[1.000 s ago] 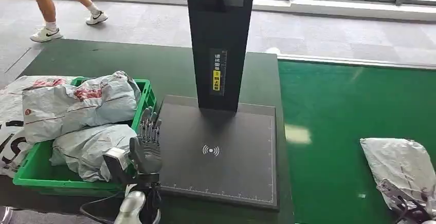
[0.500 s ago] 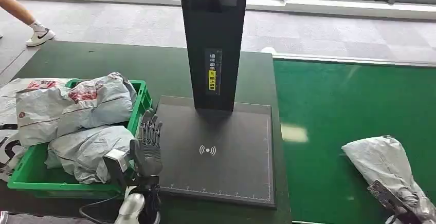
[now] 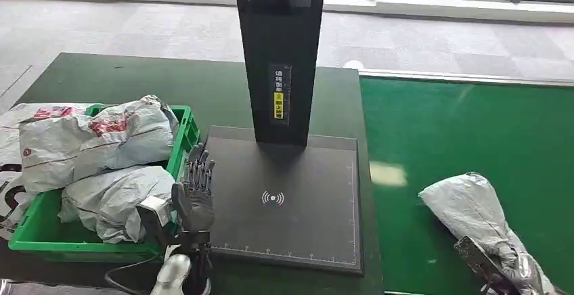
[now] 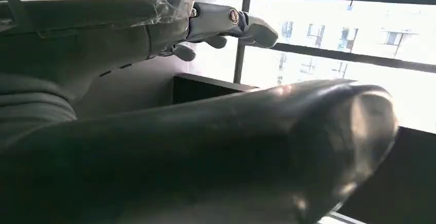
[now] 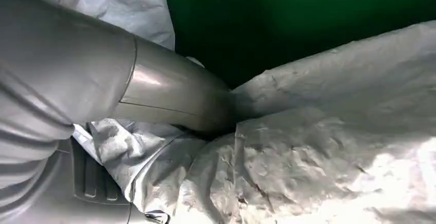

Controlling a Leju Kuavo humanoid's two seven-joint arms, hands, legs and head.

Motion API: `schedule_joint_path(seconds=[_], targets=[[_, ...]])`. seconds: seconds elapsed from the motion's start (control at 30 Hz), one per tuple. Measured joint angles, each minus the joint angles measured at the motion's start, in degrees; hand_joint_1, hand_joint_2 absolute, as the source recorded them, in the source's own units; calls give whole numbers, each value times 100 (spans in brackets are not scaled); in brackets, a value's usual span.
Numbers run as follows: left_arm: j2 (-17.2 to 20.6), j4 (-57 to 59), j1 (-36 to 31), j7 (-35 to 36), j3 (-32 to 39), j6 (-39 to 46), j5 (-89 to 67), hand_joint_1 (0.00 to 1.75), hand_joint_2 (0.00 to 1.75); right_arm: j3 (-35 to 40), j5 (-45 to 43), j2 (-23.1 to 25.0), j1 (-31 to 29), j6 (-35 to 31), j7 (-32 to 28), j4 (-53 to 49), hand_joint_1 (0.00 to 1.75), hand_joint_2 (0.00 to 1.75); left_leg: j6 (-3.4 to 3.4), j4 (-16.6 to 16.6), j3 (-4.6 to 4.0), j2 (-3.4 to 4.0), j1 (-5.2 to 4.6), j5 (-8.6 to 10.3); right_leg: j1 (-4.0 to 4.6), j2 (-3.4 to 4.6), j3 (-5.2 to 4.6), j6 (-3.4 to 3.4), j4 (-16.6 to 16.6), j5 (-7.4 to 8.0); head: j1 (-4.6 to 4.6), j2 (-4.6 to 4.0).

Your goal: Moved the parcel from conveyor to table for the left to box.

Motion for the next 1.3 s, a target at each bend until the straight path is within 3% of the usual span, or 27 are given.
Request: schedule_joint_path(seconds=[0.63,1.3], targets=[[-2,-9,17,0,0,-7,4,0,0,208,-275,267,49,-546,-33,-310,175,175,4,-1,-22,-22,-19,4,-18,-17,-15,2,4,-3,0,0],[-11,120,-60,-13,0,2,72,0,0,664,-1309,736,364,-2467,-610,-1704,175,175,4,-1,-28,-23,-28,3,-28,-17,-31,0,17,-10,-2,0]])
